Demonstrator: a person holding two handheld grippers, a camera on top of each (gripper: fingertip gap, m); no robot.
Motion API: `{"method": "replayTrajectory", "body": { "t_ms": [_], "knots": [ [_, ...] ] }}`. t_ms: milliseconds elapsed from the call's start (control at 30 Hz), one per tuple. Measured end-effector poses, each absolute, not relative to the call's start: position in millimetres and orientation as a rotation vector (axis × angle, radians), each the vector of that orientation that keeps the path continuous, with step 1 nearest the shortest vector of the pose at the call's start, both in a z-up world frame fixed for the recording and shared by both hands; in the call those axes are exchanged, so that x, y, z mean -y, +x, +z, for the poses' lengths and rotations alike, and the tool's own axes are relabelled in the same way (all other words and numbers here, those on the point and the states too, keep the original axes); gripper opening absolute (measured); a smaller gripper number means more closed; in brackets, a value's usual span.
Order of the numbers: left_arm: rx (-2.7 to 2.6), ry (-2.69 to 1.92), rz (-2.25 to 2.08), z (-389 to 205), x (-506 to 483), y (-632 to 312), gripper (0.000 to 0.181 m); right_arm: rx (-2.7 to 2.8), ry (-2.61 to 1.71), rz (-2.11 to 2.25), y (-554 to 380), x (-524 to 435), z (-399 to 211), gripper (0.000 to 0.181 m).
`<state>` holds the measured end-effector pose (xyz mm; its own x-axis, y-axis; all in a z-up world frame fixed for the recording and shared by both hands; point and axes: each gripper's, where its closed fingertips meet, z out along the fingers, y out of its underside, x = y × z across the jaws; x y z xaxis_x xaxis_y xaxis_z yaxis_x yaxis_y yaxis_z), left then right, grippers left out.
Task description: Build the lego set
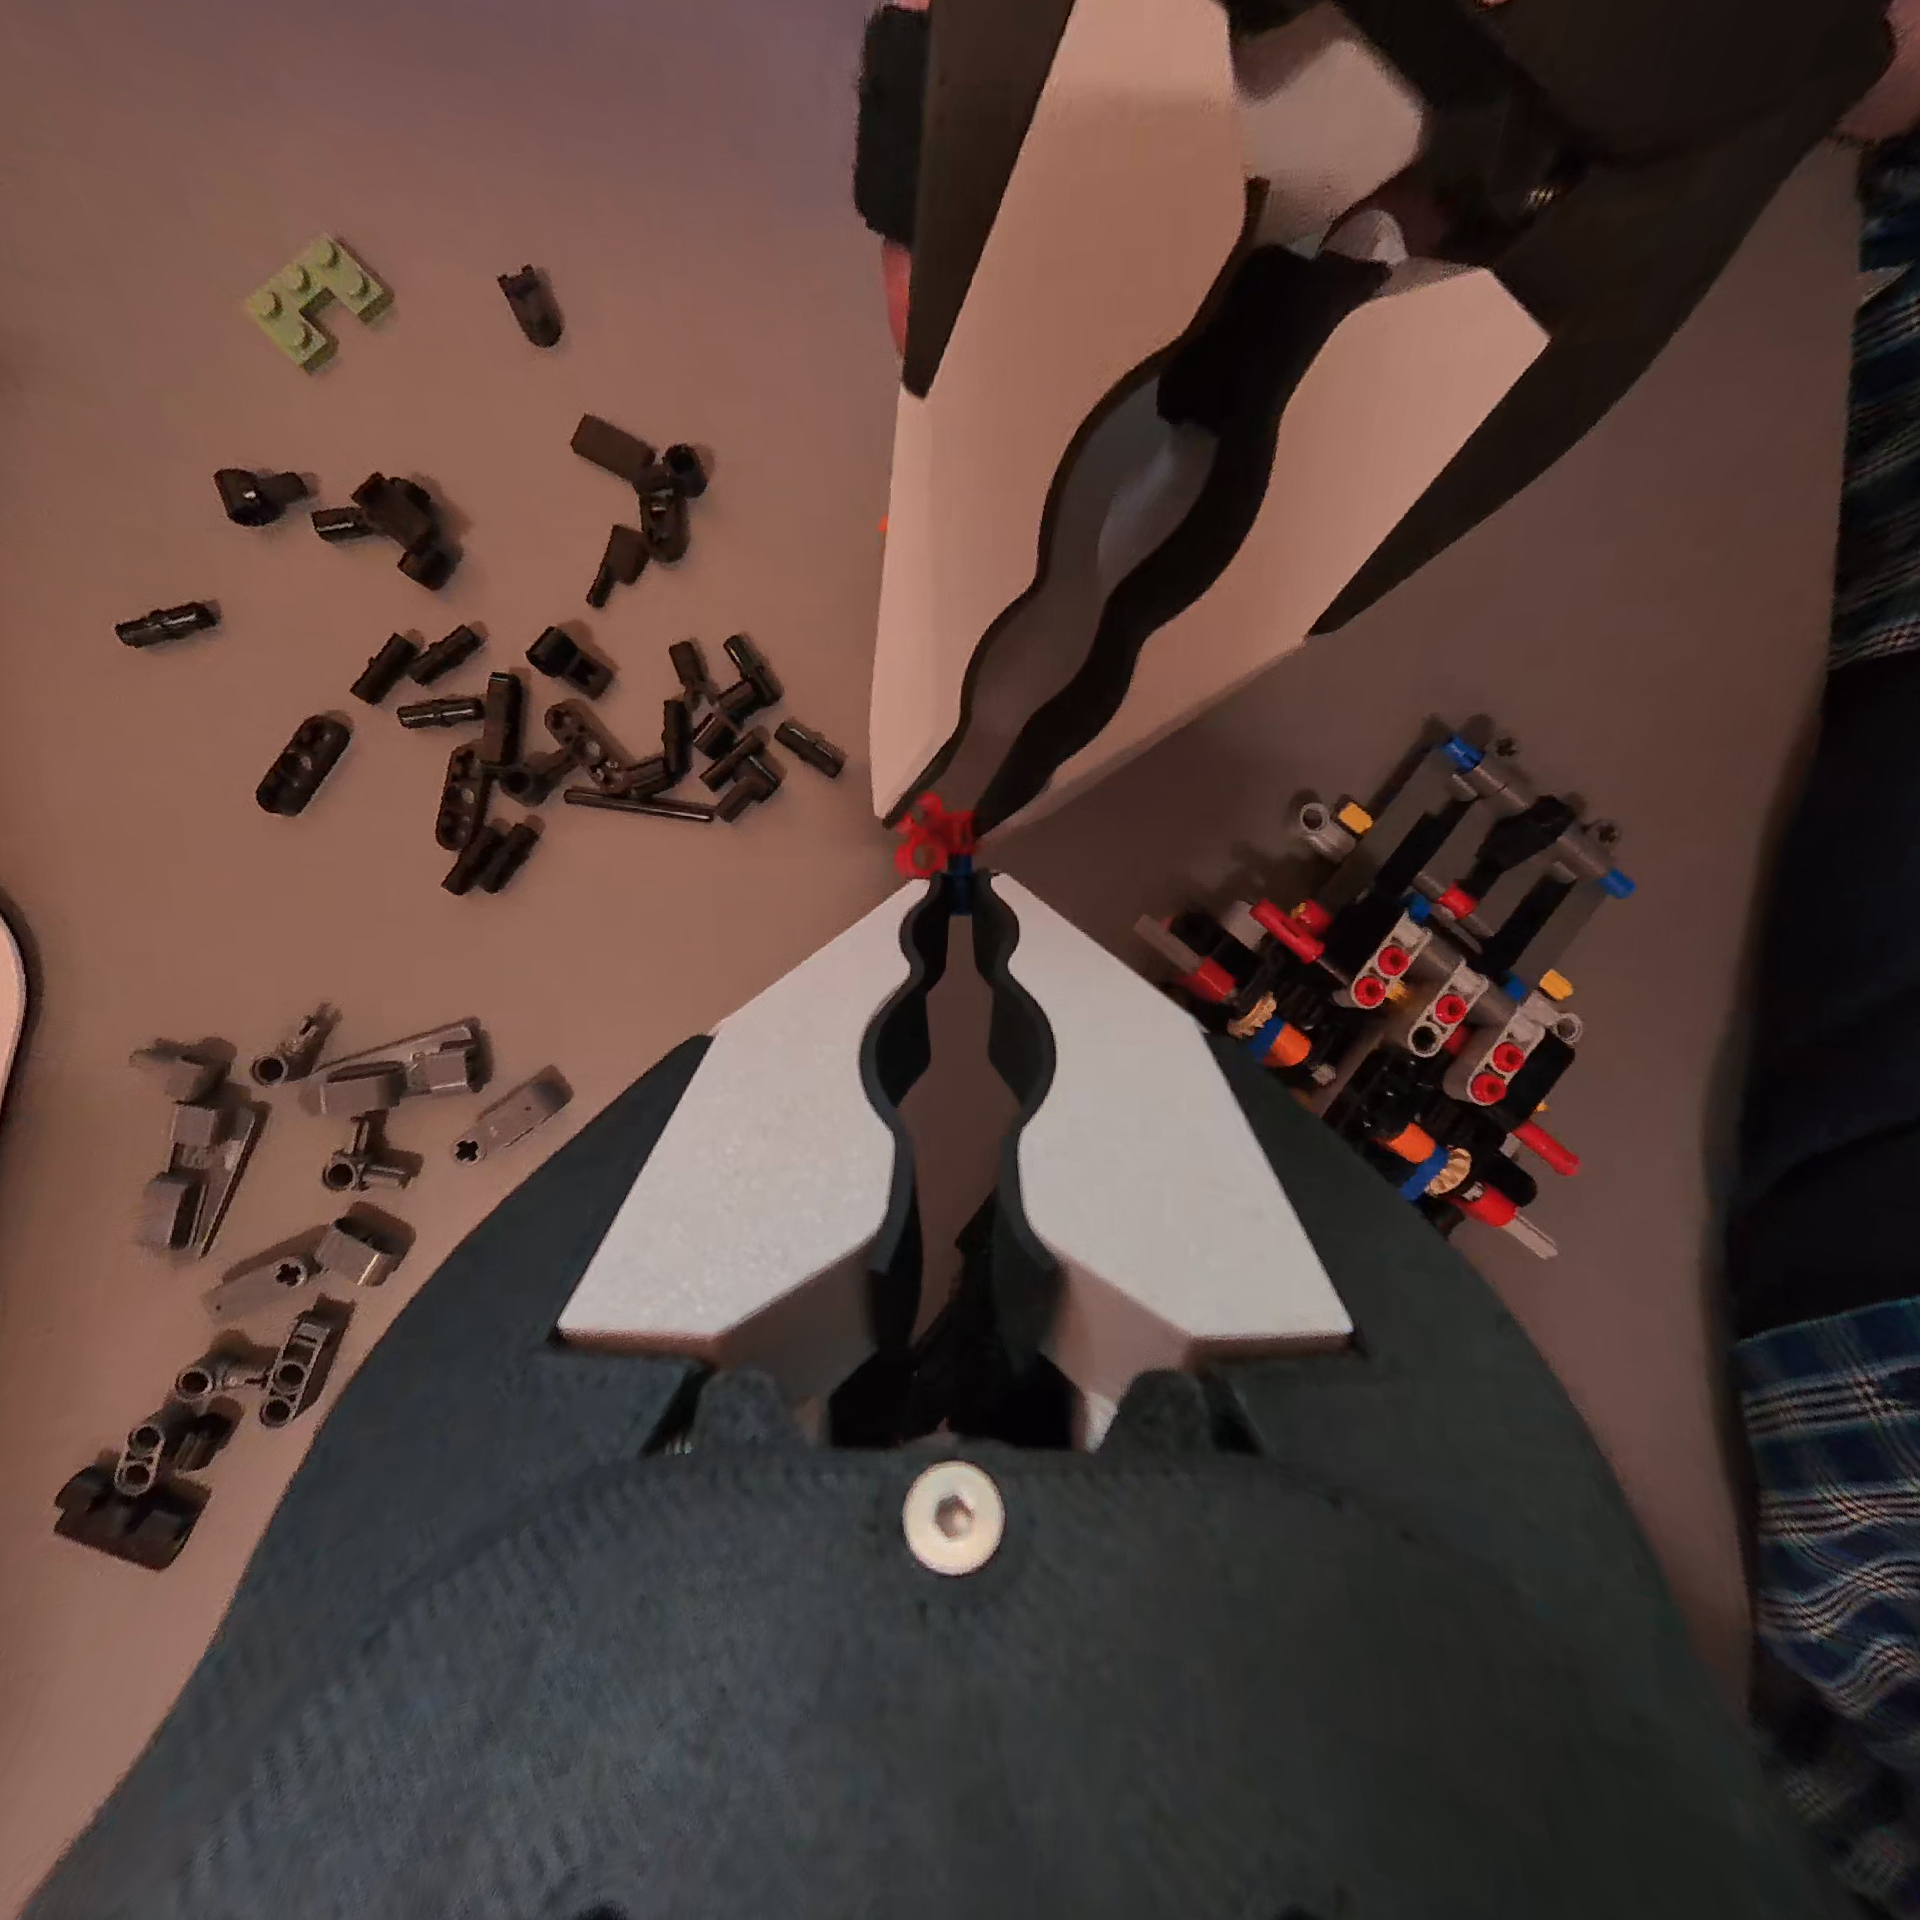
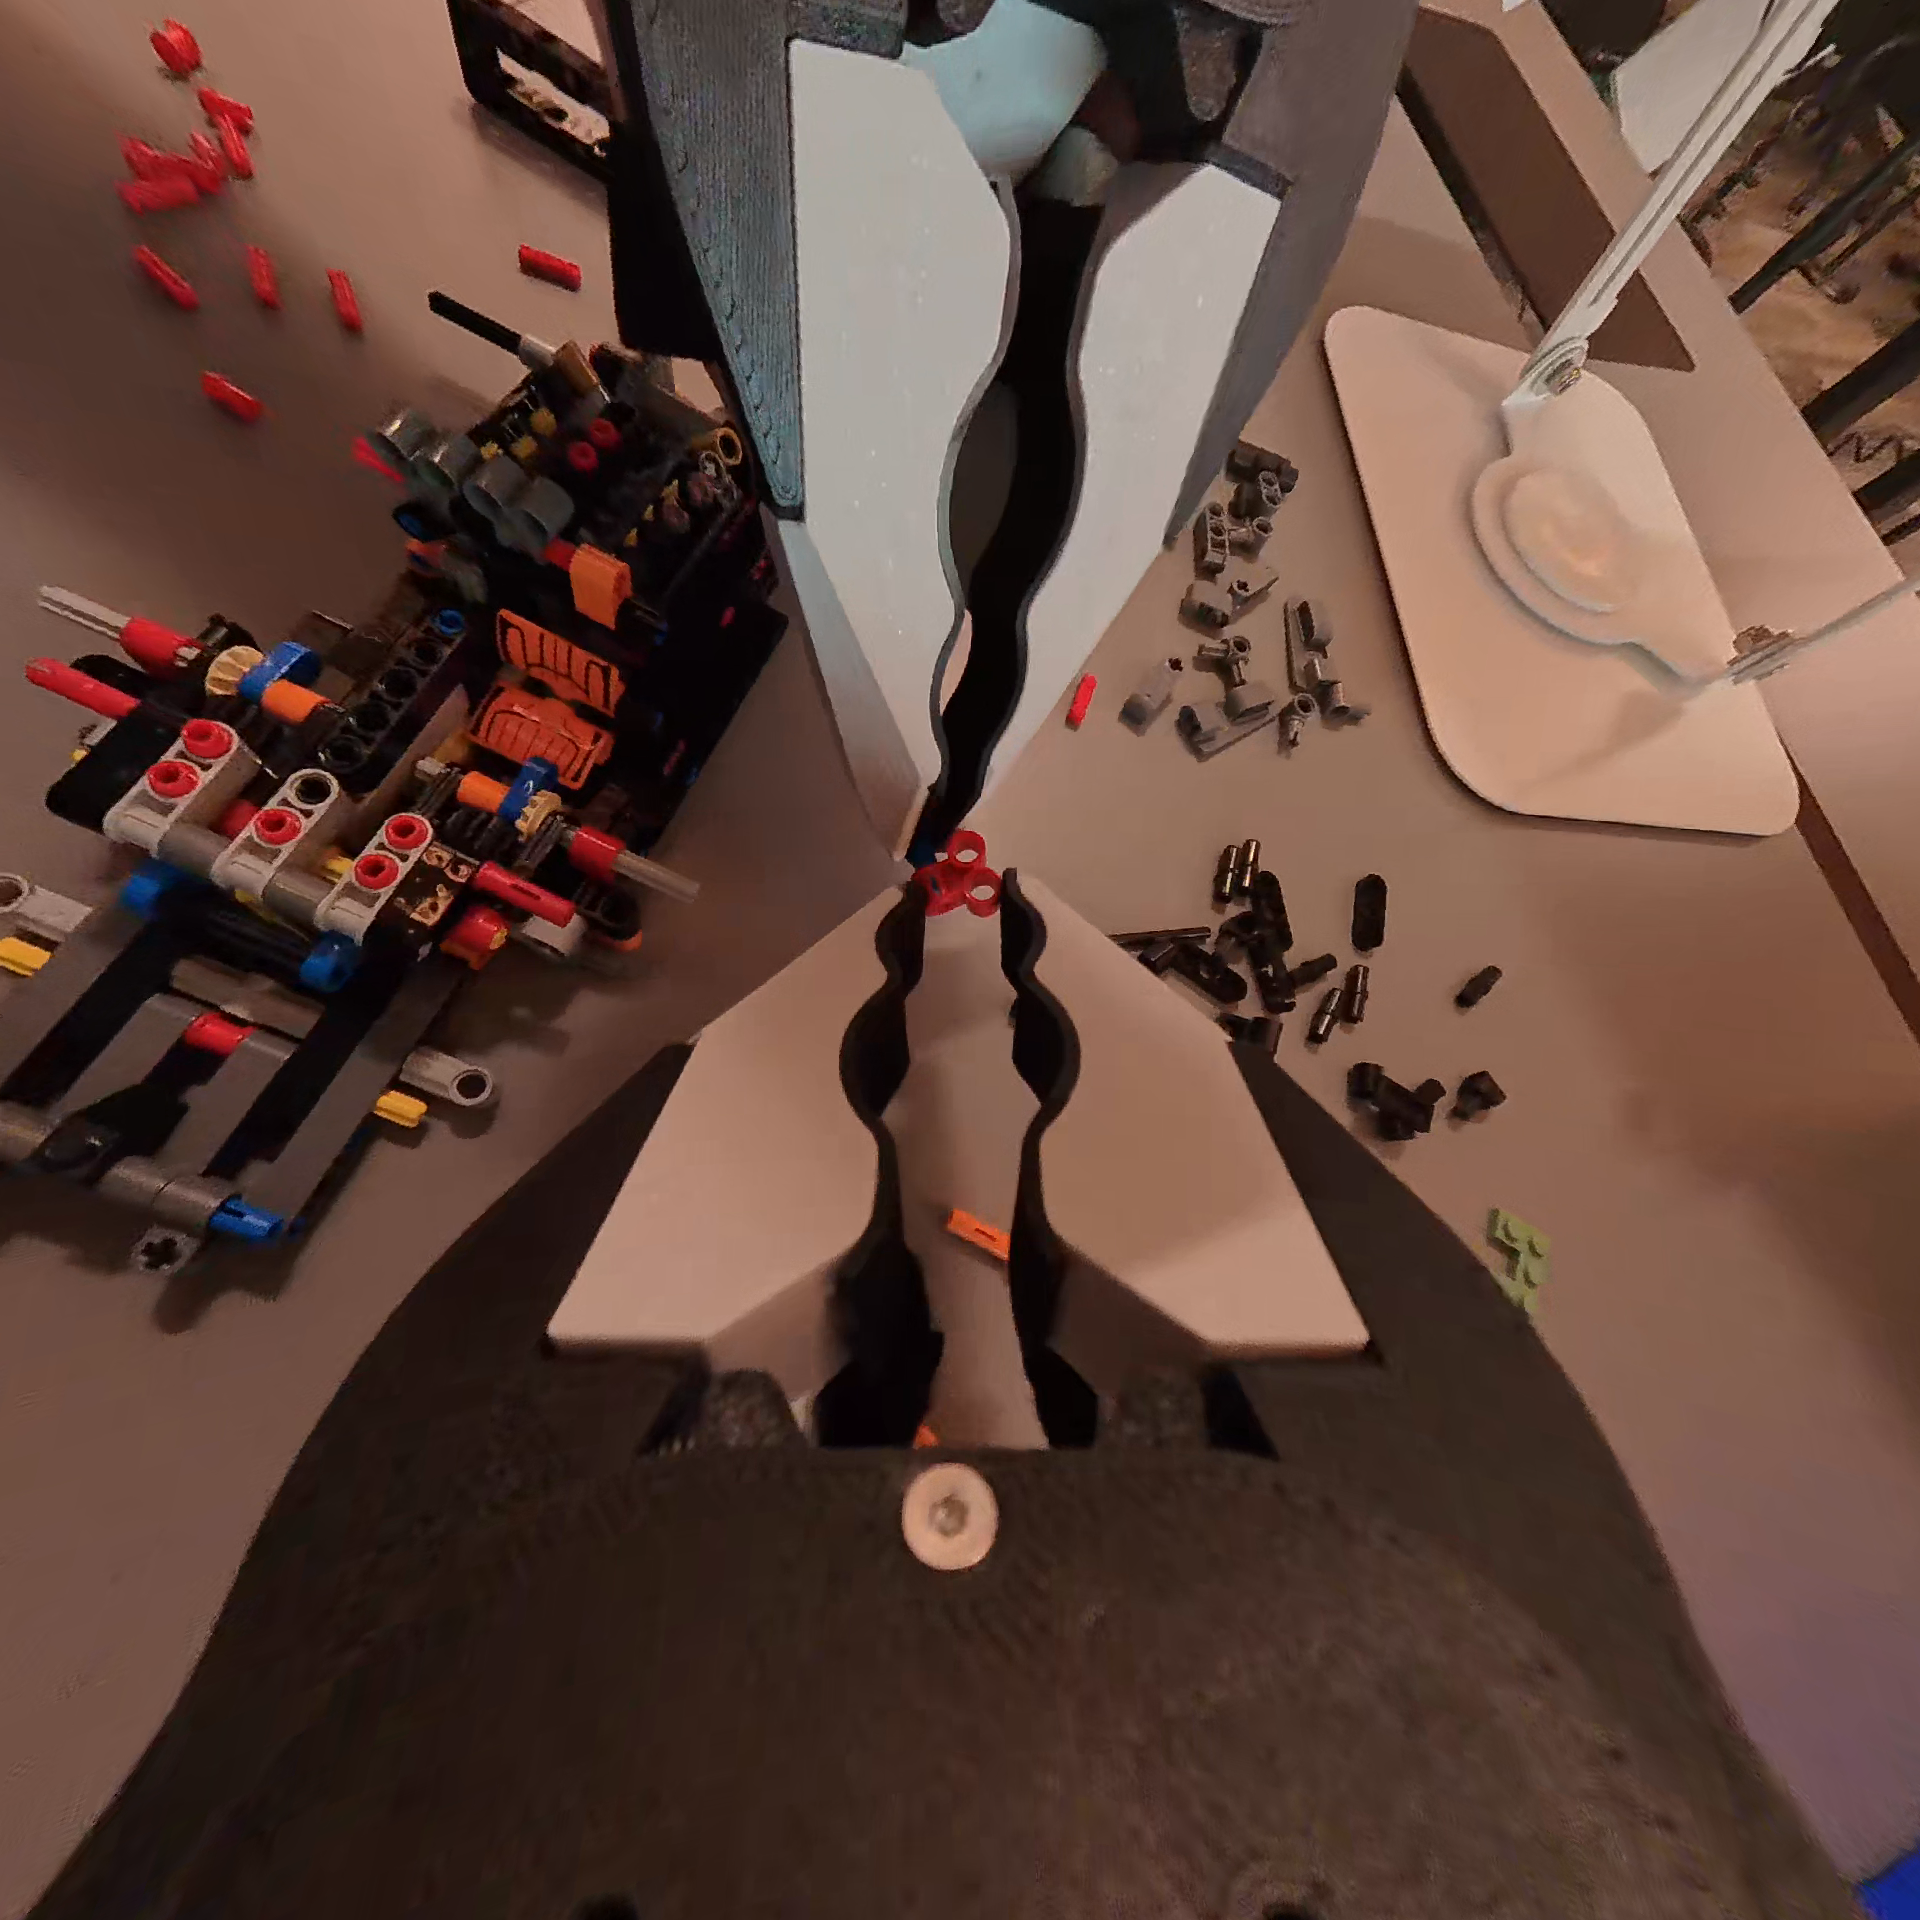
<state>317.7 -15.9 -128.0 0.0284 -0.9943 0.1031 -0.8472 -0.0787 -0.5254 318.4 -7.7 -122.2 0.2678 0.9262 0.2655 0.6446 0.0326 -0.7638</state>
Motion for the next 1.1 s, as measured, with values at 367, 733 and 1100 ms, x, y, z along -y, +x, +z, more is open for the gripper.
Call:
{"method": "replayTrajectory", "body": {
  "t_ms": [367, 733, 1100],
  "knots": [
    [-1.695, -2.009, -0.782, -105, 11, 319, 0.006, 1.263, -1.699, 0.675, 320, 3, -100, 0.012],
    [-1.495, -1.868, -0.705, -76, 8, 316, 0.000, 1.152, -1.673, 0.793, 320, 3, -82, 0.012],
    [-1.503, -1.797, -0.656, -72, 11, 315, 0.000, 1.133, -1.646, 0.865, 321, 7, -74, 0.012]
  ]
}}
